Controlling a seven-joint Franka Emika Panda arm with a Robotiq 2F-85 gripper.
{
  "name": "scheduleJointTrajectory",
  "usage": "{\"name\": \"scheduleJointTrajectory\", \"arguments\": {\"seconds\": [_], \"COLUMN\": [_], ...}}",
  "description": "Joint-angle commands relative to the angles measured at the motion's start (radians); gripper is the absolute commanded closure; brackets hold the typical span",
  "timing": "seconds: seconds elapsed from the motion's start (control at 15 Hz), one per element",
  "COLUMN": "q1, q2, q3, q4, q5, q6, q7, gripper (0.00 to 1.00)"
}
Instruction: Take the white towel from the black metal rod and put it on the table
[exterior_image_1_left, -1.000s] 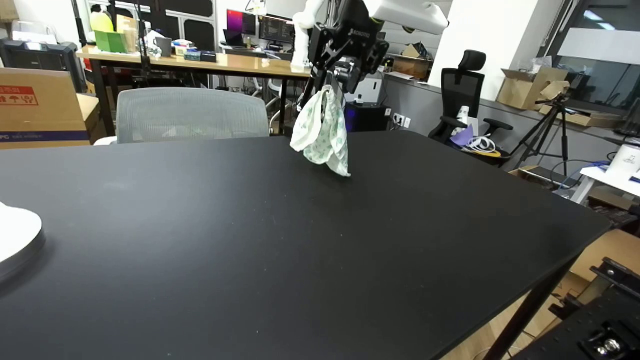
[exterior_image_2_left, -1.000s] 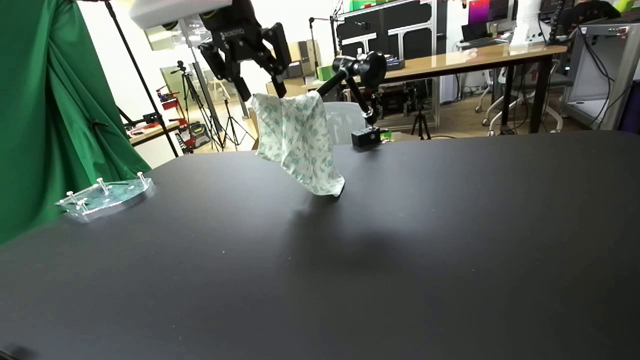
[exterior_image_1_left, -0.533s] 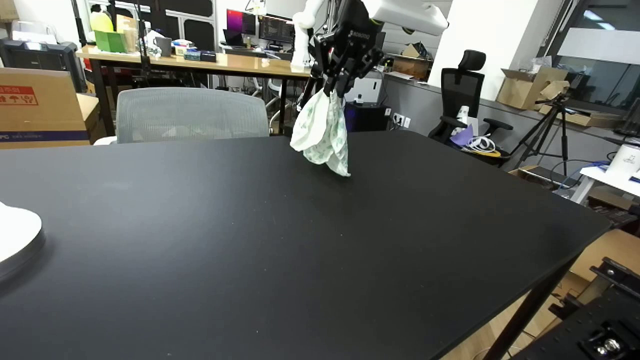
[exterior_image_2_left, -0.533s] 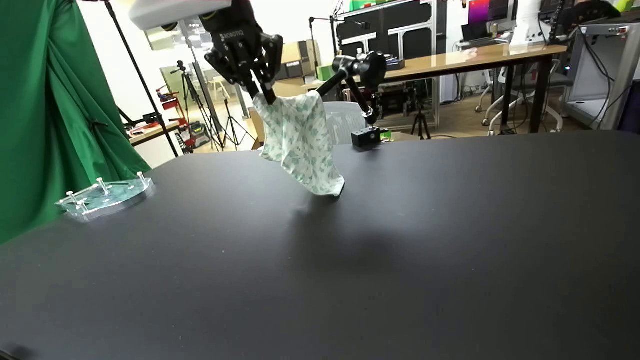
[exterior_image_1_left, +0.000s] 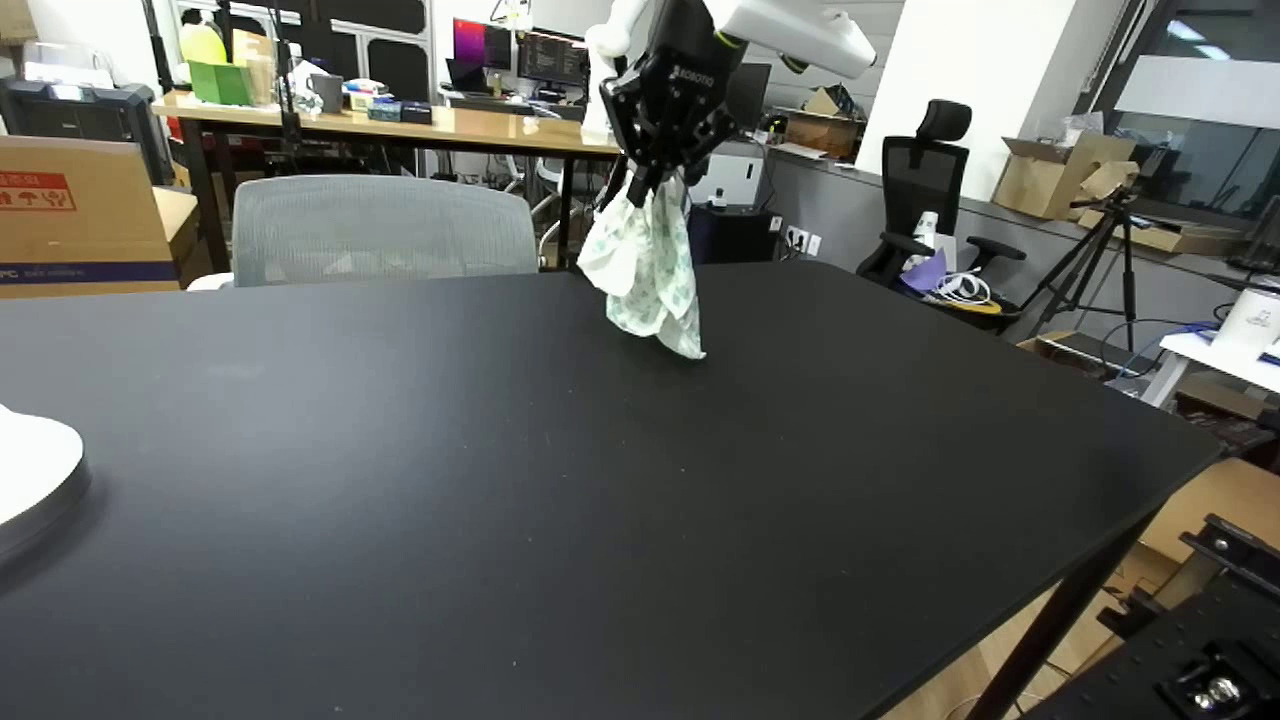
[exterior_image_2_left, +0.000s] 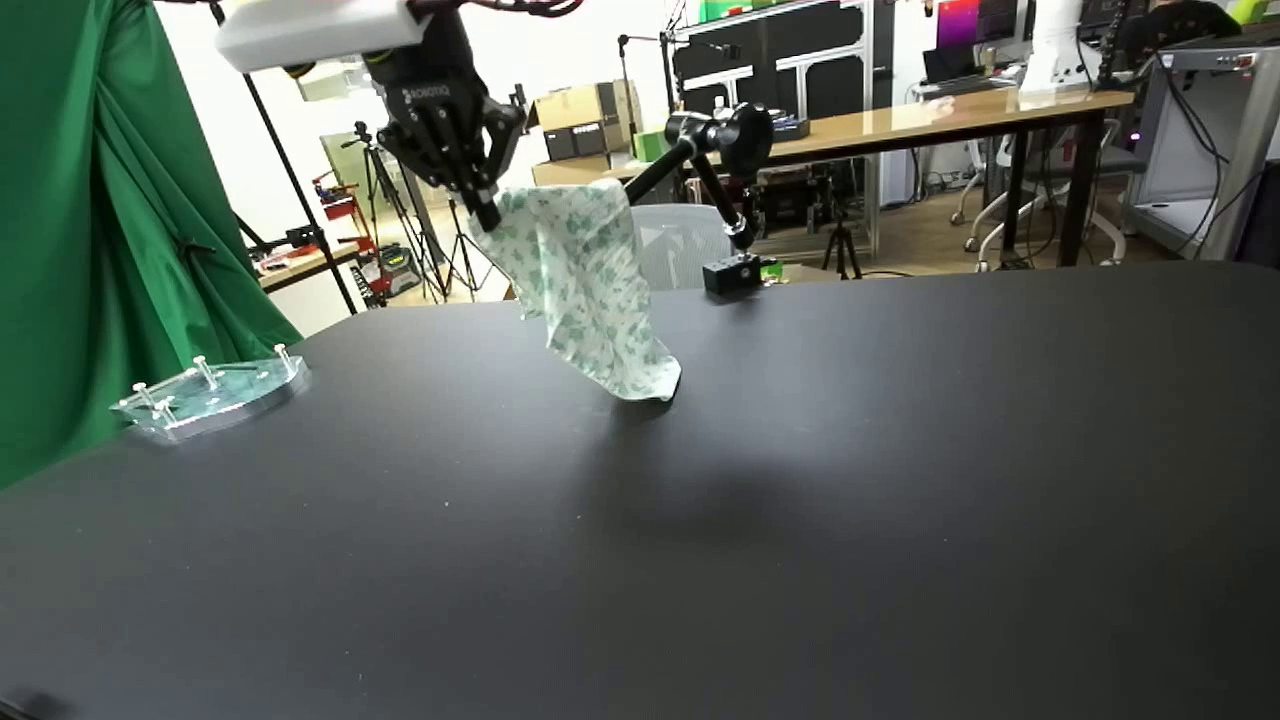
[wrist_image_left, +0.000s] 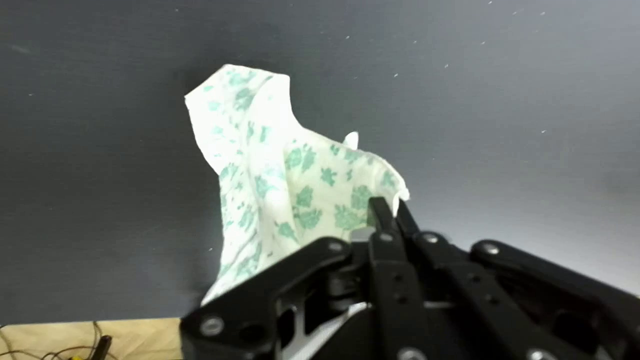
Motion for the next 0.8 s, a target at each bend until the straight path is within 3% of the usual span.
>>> {"name": "scheduleJointTrajectory", "arguments": {"seconds": [0.0, 0.2, 0.53, 0.67, 0.73], "q1": [0.021, 0.04, 0.045, 0.038, 0.035], "q2": [-0.026, 0.0, 0.063, 0.079, 0.084], "q3": [0.049, 0.074, 0.069, 0.066, 0.064], "q4": [-0.033, -0.042, -0.047, -0.047, -0.048], "q5": [0.116, 0.176, 0.138, 0.123, 0.112], "q6": [-0.081, -0.165, -0.21, -0.204, -0.202], "q7": [-0.094, -0.152, -0.142, -0.149, -0.149], "gripper": [0.99, 0.99, 0.99, 0.72, 0.68]}}
